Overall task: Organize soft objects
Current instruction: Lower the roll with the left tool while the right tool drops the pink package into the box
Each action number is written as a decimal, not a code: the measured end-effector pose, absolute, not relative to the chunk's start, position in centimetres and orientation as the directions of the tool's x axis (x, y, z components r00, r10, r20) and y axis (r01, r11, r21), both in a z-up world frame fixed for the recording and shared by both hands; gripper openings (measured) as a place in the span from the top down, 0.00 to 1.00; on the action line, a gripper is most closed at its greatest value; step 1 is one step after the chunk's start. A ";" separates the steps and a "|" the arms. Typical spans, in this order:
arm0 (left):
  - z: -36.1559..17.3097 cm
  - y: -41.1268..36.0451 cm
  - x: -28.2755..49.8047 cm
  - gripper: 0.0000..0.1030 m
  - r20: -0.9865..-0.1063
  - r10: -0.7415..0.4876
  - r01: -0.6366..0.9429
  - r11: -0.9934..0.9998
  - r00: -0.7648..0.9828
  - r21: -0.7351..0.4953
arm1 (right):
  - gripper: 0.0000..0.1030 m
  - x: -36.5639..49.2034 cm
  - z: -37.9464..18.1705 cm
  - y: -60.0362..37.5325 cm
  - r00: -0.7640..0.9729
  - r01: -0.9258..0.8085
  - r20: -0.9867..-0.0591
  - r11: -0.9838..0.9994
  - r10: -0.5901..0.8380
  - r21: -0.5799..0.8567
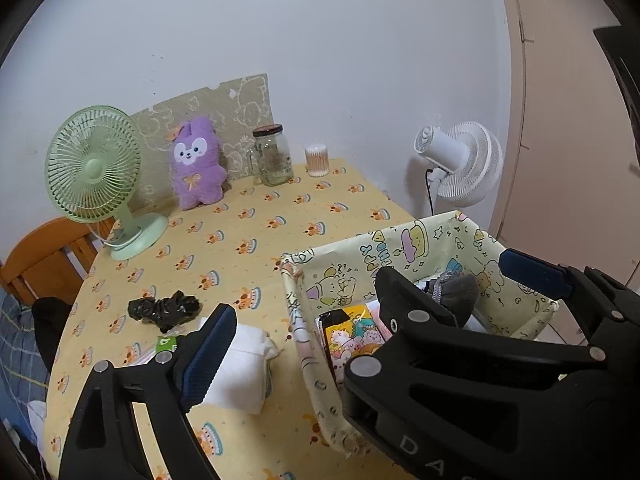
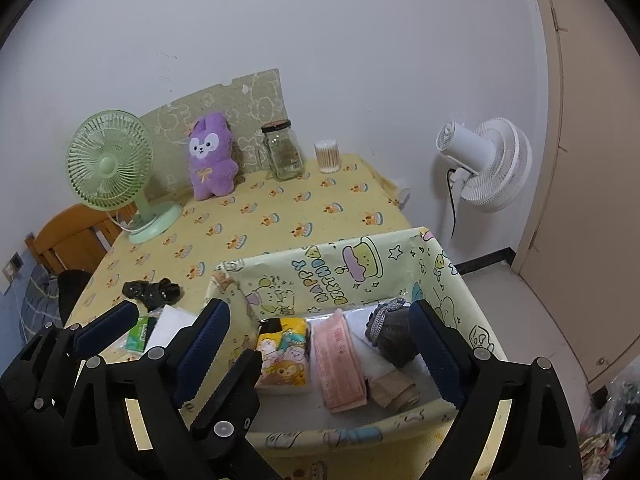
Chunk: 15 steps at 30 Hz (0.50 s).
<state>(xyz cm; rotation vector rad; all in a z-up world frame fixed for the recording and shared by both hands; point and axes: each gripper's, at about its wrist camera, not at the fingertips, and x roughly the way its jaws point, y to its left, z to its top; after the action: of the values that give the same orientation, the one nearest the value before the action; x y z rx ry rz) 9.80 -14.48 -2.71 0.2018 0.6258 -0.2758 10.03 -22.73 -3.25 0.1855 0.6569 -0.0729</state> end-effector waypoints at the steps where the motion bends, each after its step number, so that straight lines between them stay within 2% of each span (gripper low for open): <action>1: -2.6 -14.3 9.6 0.11 -0.598 -0.195 0.314 0.944 0.777 0.100 | 0.10 9.8 -3.1 -22.5 0.791 0.127 -0.612 0.981 -0.012 0.145; 13: -0.9 -12.0 6.8 0.10 -0.547 -0.214 0.310 0.947 0.810 0.088 | 0.09 7.0 -0.9 -20.1 0.826 0.119 -0.562 0.987 -0.036 0.111; 15: -0.7 -11.5 6.3 0.10 -0.534 -0.221 0.310 0.947 0.816 0.081 | 0.06 6.4 -0.5 -19.6 0.838 0.117 -0.545 0.988 -0.041 0.105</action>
<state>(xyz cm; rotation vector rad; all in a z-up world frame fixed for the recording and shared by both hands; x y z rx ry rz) 6.28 -11.53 -0.68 0.1673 0.5473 -0.2847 6.44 -19.65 -0.47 0.1360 0.5720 -0.0836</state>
